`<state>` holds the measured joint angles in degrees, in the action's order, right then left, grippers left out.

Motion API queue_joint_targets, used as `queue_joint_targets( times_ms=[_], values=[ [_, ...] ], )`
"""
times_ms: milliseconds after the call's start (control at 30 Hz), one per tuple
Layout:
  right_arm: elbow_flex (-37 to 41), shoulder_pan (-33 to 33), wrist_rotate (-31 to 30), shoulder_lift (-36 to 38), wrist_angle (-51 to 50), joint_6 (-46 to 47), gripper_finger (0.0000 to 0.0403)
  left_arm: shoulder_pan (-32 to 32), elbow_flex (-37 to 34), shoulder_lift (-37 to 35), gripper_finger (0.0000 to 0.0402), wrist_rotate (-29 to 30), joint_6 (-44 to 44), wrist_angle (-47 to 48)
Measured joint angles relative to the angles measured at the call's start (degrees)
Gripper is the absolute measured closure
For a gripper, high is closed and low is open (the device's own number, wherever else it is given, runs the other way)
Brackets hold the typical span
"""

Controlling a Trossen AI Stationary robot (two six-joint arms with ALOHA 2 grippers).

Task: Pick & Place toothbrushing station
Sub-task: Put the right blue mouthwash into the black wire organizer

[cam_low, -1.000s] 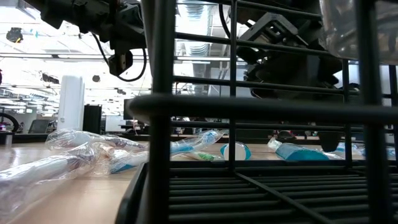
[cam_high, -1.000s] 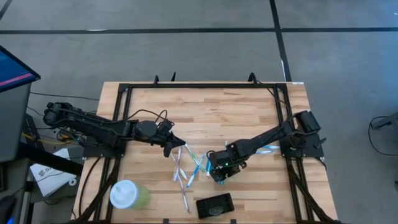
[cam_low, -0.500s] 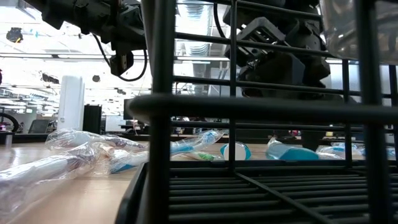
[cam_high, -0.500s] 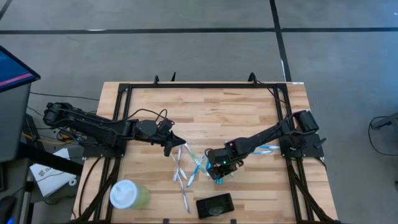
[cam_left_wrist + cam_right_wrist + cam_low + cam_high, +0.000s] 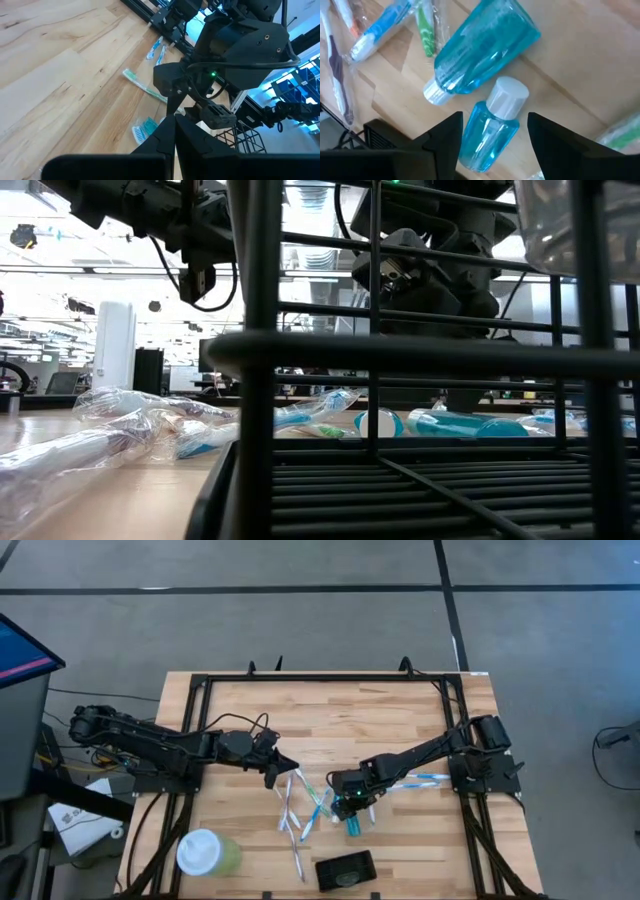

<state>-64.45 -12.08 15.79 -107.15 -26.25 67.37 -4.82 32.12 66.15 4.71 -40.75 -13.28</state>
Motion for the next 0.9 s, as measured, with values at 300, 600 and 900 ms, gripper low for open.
queue_joint_targets(
  times_ms=[300,600,900],
  values=[
    [-0.11,-4.21,-2.4,0.0,-2.16,8.75,0.0189,-0.02,0.0,0.0,0.04,0.02,-0.2,-0.01],
    [-6.64,-8.41,-13.42,0.04,-6.88,12.37,0.0189,-0.05,0.0,0.0,0.04,-0.48,-1.1,-0.02],
    [-6.62,-11.65,-18.27,0.04,-7.18,18.27,0.0189,-0.9,0.0,0.0,0.04,-0.55,-1.73,-0.02]
  ],
)
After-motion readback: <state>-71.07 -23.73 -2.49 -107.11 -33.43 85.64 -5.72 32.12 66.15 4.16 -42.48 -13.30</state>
